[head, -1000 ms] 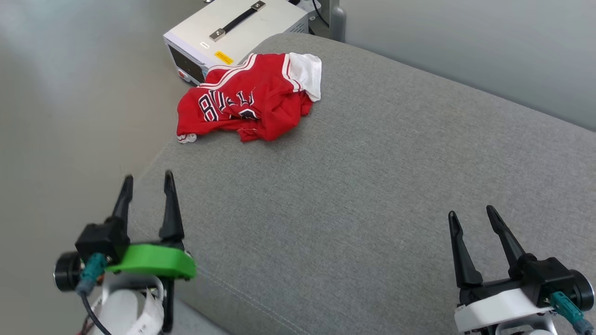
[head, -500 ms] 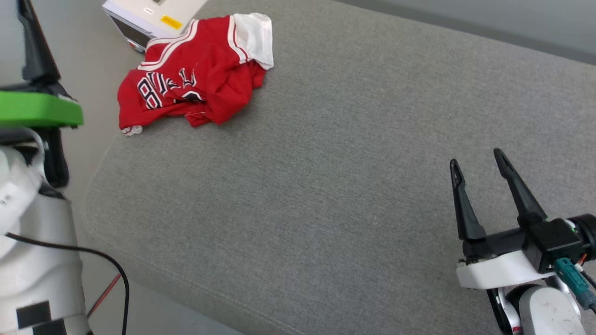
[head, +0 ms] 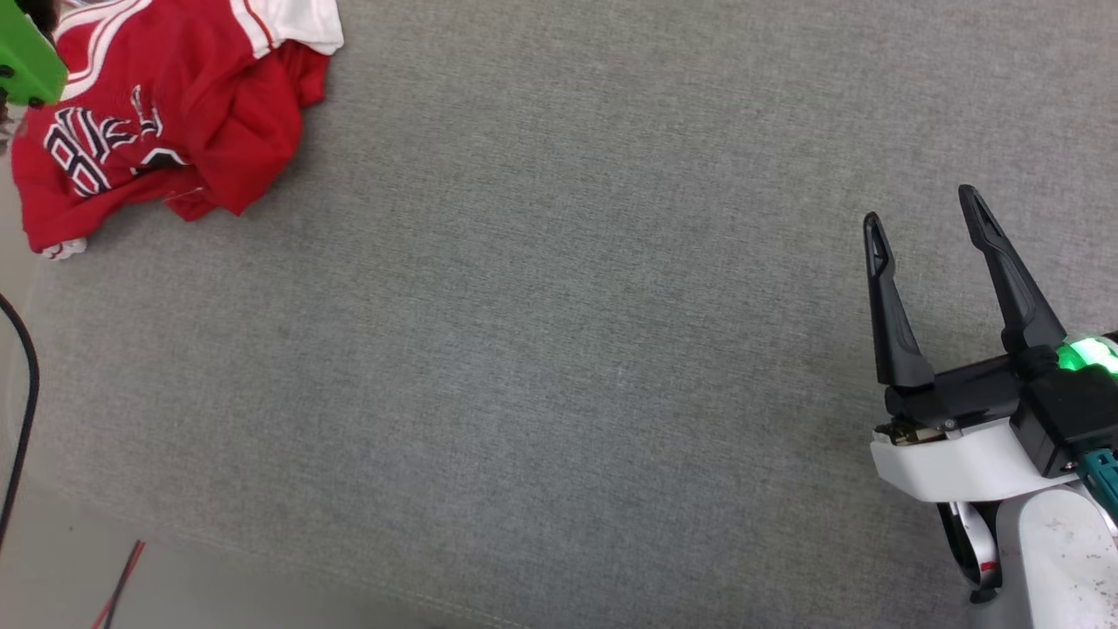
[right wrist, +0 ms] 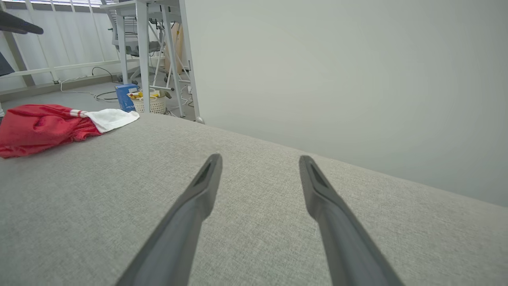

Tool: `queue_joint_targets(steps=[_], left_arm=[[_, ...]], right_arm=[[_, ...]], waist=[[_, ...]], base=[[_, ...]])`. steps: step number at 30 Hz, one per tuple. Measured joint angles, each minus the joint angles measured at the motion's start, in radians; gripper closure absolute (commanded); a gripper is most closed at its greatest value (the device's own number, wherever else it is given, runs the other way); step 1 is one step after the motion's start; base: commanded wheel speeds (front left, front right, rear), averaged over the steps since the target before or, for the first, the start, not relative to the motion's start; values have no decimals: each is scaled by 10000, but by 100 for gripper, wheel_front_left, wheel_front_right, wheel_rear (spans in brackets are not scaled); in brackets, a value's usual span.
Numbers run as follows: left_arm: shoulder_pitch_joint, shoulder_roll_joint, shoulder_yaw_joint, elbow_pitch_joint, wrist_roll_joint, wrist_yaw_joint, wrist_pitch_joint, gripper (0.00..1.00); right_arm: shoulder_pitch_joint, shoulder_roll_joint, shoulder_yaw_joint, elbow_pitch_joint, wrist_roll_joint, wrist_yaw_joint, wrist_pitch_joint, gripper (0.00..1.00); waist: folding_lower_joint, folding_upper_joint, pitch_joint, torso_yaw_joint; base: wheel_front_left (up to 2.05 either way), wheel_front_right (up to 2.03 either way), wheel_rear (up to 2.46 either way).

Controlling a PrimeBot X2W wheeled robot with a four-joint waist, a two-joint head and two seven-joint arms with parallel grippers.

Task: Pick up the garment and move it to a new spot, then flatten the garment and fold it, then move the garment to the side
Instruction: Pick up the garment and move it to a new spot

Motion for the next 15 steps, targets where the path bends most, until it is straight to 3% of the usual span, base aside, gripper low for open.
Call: queue_joint_targets(steps=[9,15], left_arm=[[-110,1156,-1820,-245,-1707,-2,4385,0],[81,1540,-2445,-255,-2130,0,5260,0]], right_arm=[[-162,-2,-4,-244,-86,0,0,0],[-208,-10,-33,-303,-86,0,0,0]], waist=[[-1,0,661,-555],[-2,0,1056,-785]], base=[[0,0,0],[0,0,0]])
